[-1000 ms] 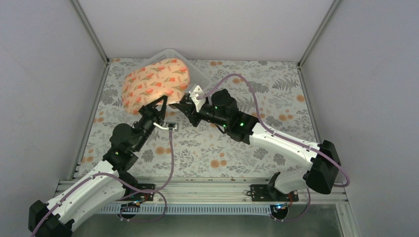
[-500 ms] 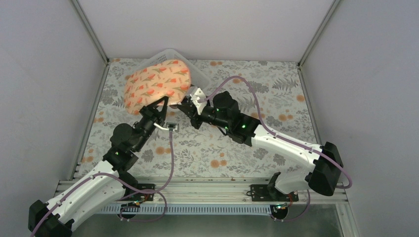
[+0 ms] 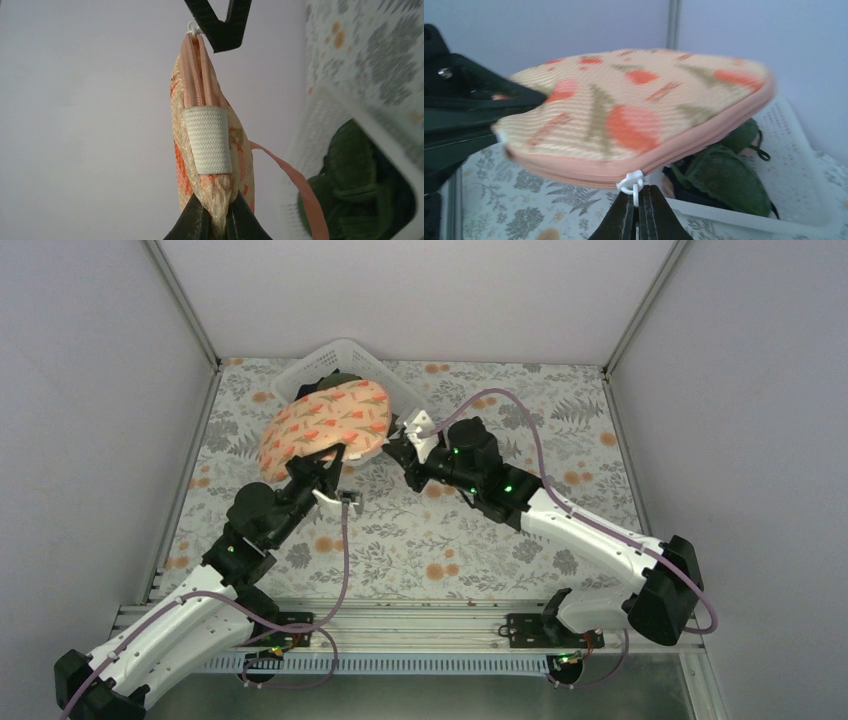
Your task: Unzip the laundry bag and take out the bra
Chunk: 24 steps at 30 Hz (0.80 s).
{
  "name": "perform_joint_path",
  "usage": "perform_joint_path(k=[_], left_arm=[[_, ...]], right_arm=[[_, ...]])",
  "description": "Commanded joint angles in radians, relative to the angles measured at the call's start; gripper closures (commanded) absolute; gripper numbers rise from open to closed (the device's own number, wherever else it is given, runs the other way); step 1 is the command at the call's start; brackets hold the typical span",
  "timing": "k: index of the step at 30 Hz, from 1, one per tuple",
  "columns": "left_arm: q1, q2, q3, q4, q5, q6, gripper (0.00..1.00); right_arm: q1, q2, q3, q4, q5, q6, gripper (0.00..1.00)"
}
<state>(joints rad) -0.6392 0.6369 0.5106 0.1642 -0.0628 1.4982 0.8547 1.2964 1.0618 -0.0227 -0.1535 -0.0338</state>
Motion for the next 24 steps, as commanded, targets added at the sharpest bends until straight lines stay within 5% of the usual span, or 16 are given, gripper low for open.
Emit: perform_joint_path(k=[1,9,15,24], left_arm=[[-0.002,-0.024,0.077,-0.177,0.084,-0.209,0.98],[0.000,-0.015,0.159,-0.419,0.307,-0.703,0.98],[0.026,-0.024,0.100,-0.398,0.493,-1.116,0.98],[0.076,-0.022,0.032,-0.343,0.597,-1.215,0.98]], right_arm=[[-0.058,-0.052,-0.028,-0.047,-0.032,-0.020,0.97],[-0.068,-0.063,-0.044,-0.172,-0.200,-0.074,0.97],[-0.058,-0.105,-0.066,-0.158,-0.454,-0.063,0.97],[-0.052,-0.121,-0.058,-0.212,-0.502,-0.018,0.97]])
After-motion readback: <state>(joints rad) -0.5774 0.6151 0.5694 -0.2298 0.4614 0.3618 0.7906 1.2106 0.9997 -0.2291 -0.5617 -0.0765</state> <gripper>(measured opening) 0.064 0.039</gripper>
